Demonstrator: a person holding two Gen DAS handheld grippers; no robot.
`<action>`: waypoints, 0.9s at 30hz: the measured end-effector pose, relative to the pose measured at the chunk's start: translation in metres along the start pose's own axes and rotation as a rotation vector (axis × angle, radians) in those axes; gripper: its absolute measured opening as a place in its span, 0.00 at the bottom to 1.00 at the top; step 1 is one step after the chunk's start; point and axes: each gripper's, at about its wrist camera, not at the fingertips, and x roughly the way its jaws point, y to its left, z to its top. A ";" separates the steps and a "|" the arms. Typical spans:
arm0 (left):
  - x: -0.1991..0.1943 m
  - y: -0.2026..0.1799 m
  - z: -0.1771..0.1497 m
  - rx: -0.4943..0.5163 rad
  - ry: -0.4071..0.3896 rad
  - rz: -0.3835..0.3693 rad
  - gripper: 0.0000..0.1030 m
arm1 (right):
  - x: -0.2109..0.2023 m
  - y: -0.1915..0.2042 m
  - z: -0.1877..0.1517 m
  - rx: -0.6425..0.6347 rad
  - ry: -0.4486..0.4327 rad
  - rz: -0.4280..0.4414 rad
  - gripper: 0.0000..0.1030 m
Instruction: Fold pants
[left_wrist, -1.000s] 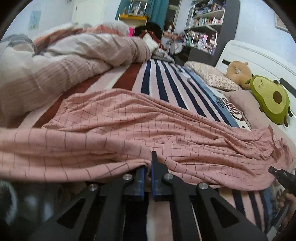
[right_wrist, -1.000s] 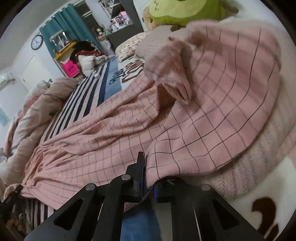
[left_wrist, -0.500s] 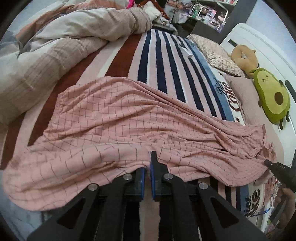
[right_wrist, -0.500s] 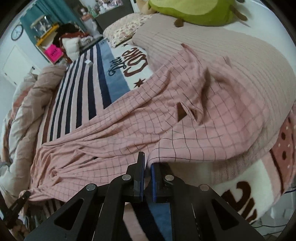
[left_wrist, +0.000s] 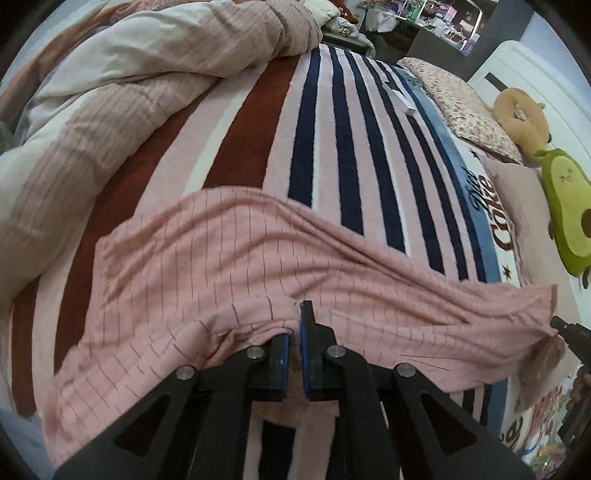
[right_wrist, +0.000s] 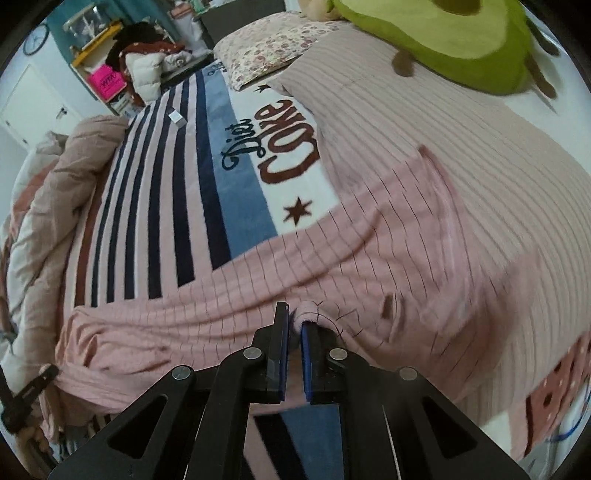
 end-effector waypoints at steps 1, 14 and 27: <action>0.005 -0.001 0.006 -0.002 -0.001 0.002 0.03 | 0.005 0.001 0.007 -0.005 0.005 0.001 0.01; 0.060 -0.015 0.058 0.007 -0.024 0.058 0.04 | 0.057 0.002 0.056 -0.075 0.032 -0.006 0.01; 0.042 -0.035 0.069 0.038 -0.011 0.087 0.59 | 0.062 0.004 0.062 -0.275 0.191 0.042 0.62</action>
